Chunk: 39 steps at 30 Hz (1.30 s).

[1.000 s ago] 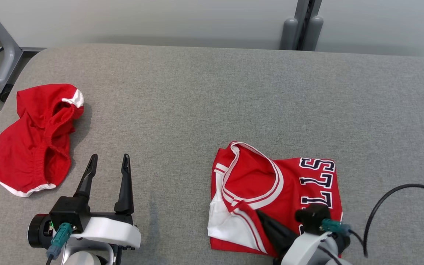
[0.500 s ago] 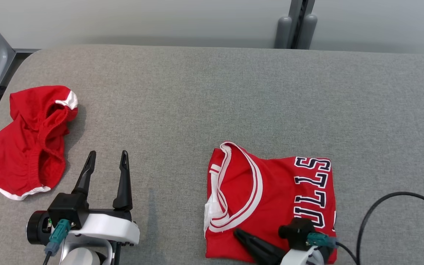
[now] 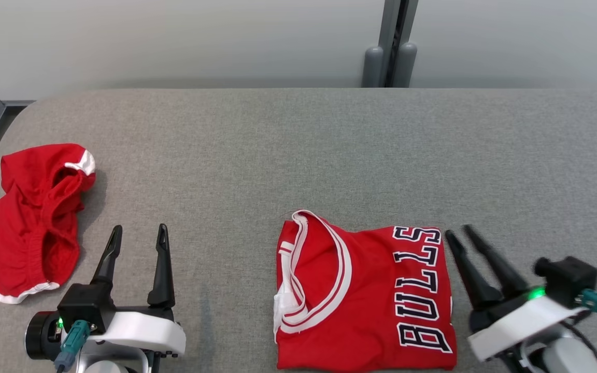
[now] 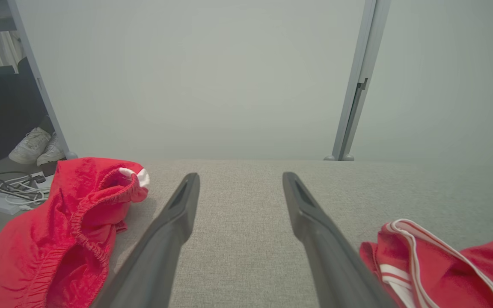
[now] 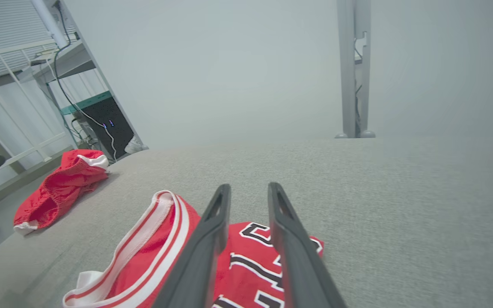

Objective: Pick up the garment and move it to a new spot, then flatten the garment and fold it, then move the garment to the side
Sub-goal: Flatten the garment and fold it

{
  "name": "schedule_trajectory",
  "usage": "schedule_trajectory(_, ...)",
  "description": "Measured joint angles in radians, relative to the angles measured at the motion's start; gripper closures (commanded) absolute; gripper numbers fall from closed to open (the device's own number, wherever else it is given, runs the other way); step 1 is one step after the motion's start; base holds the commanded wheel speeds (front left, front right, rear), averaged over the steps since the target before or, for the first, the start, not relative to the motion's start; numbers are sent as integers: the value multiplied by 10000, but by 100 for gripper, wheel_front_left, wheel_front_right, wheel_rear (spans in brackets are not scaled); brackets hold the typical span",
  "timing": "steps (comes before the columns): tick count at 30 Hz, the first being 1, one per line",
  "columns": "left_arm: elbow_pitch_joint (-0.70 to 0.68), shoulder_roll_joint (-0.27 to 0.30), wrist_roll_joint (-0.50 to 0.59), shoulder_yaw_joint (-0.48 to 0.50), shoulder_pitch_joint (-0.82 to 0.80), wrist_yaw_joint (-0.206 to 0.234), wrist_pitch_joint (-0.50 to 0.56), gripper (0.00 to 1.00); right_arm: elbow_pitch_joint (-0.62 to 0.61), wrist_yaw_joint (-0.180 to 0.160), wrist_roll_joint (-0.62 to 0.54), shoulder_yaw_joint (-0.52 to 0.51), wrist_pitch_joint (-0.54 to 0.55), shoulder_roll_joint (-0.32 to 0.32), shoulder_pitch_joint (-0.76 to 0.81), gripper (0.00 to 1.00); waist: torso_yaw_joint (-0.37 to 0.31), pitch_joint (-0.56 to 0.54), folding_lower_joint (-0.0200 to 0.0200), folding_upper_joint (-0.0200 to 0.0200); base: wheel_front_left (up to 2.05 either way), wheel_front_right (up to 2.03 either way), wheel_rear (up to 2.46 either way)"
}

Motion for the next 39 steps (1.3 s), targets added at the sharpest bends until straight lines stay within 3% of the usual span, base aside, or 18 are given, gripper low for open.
schedule_trajectory(1, -13, 15, -2, 4, 43, 6, 12, 0, -81, 0, -150, -483, -2, 27, 159, 0, -36, -48, 0, 0, 0, 0, 0)
schedule_trajectory(7, -169, 157, -33, 61, 207, 65, 88, 0, -401, 0, -1028, -2727, 222, 328, 877, 0, -199, -363, 0, 0, 0, 0, 0)
schedule_trajectory(11, -257, 272, -102, 81, 428, 69, 134, 0, -782, 0, -1569, -3590, 510, 594, 1302, 0, -298, -609, 0, 0, 0, 0, 0)
schedule_trajectory(39, -832, 922, -339, 46, 1891, 326, 642, 0, -2562, 0, -2711, -4585, 2050, 1185, 3343, 0, -731, -1877, 0, 0, 0, 0, 0)
